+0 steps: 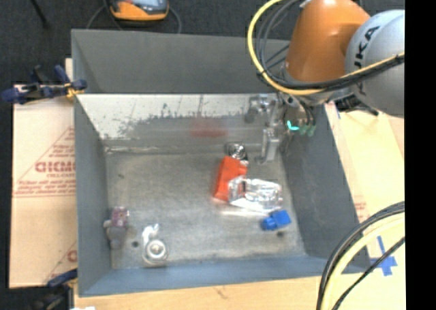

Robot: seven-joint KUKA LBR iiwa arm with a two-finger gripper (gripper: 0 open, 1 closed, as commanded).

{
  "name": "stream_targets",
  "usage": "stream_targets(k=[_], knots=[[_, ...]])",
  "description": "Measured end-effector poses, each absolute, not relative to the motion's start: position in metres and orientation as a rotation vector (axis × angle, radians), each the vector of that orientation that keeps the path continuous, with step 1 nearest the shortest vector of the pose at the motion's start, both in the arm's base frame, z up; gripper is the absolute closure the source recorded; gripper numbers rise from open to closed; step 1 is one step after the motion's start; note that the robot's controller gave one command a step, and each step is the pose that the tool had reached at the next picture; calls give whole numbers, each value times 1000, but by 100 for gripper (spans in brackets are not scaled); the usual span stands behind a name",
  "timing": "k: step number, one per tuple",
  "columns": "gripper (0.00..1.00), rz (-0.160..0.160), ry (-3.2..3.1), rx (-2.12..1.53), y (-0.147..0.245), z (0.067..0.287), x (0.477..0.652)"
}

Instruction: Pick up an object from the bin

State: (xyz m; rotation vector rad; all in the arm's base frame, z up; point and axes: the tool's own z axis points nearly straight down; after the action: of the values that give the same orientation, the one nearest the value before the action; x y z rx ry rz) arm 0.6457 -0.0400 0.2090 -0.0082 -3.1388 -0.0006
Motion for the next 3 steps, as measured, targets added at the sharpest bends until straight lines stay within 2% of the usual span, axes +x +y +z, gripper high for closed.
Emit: stream_targets(k=[1,2,3], knots=[[0,3,-3133,249,-47,75,650],[0,5,-3037,851,-17,74,616],[100,4,-3039,847,-17,76,617]])
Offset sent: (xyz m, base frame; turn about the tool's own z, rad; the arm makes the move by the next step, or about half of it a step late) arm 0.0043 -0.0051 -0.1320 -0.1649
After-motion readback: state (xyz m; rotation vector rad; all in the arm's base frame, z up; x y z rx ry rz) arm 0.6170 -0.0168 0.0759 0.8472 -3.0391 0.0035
